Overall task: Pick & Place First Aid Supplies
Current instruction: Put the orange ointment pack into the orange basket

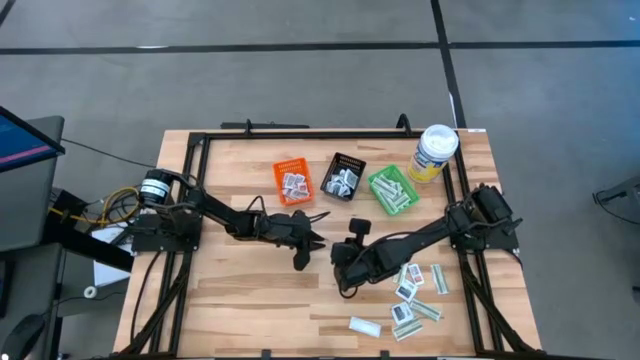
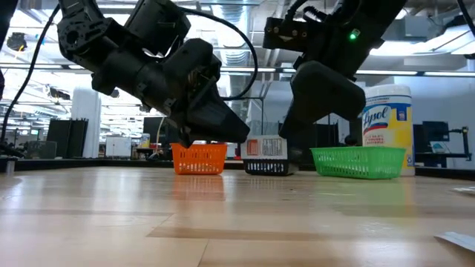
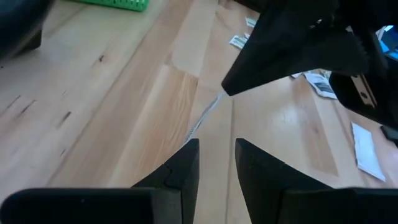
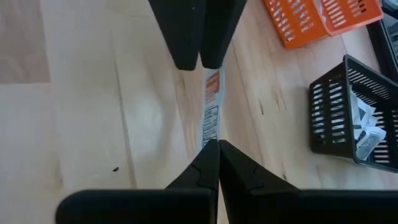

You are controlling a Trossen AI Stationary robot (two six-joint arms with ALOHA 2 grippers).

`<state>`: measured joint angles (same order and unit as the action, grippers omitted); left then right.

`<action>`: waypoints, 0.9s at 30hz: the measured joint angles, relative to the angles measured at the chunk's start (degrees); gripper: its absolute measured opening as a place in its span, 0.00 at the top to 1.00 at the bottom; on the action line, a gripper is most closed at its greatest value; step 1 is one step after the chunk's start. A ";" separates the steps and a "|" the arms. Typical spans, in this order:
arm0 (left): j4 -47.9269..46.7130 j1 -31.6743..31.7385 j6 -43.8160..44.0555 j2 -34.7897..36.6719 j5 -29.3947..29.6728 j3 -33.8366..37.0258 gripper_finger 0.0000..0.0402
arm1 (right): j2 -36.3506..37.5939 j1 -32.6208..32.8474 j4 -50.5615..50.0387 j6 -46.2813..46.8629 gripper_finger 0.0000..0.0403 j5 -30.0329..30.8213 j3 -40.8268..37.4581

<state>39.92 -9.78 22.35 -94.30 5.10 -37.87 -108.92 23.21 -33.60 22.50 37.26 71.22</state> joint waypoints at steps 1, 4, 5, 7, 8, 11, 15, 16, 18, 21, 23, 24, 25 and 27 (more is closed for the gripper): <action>0.00 0.01 0.00 0.00 0.00 0.00 0.74 | 0.00 0.00 0.00 0.00 1.00 0.02 0.00; 0.01 -0.15 0.00 0.00 0.02 0.00 0.74 | 0.00 -0.03 -0.42 0.02 1.00 0.00 0.00; 0.01 -0.25 0.00 0.00 -0.01 0.00 0.74 | 0.00 -0.03 -0.71 0.05 1.00 0.00 0.01; 0.00 -0.31 -0.02 0.00 -0.59 0.00 0.74 | 0.00 0.00 -2.42 1.29 1.00 -0.03 0.02; 0.00 -0.31 -0.02 0.00 -0.85 -0.02 0.74 | 0.00 0.02 -3.89 2.66 1.00 -0.18 0.02; 0.00 -0.28 -0.28 0.00 -0.83 0.00 0.74 | 0.00 -0.24 -8.42 6.30 1.00 -3.15 0.02; -0.01 -0.38 -3.90 0.00 -0.83 0.00 0.74 | 0.00 -0.72 -8.48 7.80 1.00 -4.48 0.02; 0.00 -0.42 -4.33 0.00 -0.86 0.00 0.74 | 0.00 -0.86 -7.47 7.58 1.00 -4.51 0.02; -0.01 -0.42 -4.79 0.00 -0.86 0.00 0.74 | 0.00 -0.90 -4.97 7.09 1.00 -4.50 0.02; -0.02 -0.42 -5.88 0.00 -0.85 0.00 0.74 | 0.00 -0.88 -1.17 4.60 1.00 -4.66 0.02; -0.02 -0.42 -5.99 0.00 -0.85 0.00 0.74 | 0.02 -0.88 1.27 2.98 1.00 -4.75 0.02; -0.02 -0.42 -6.02 0.00 -0.87 0.00 0.74 | 0.02 -0.88 2.22 2.68 1.00 -4.80 0.02; -0.02 -0.42 -6.02 0.00 -0.87 0.00 0.74 | 0.01 -0.89 2.87 2.58 1.00 -4.81 0.02; -0.01 -0.42 -6.01 0.00 -1.68 0.00 0.74 | 0.02 -1.13 3.27 2.56 1.00 -4.79 0.04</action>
<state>39.91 -10.20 16.34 -94.30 3.42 -37.87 -108.90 22.08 -30.33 25.06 32.47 71.26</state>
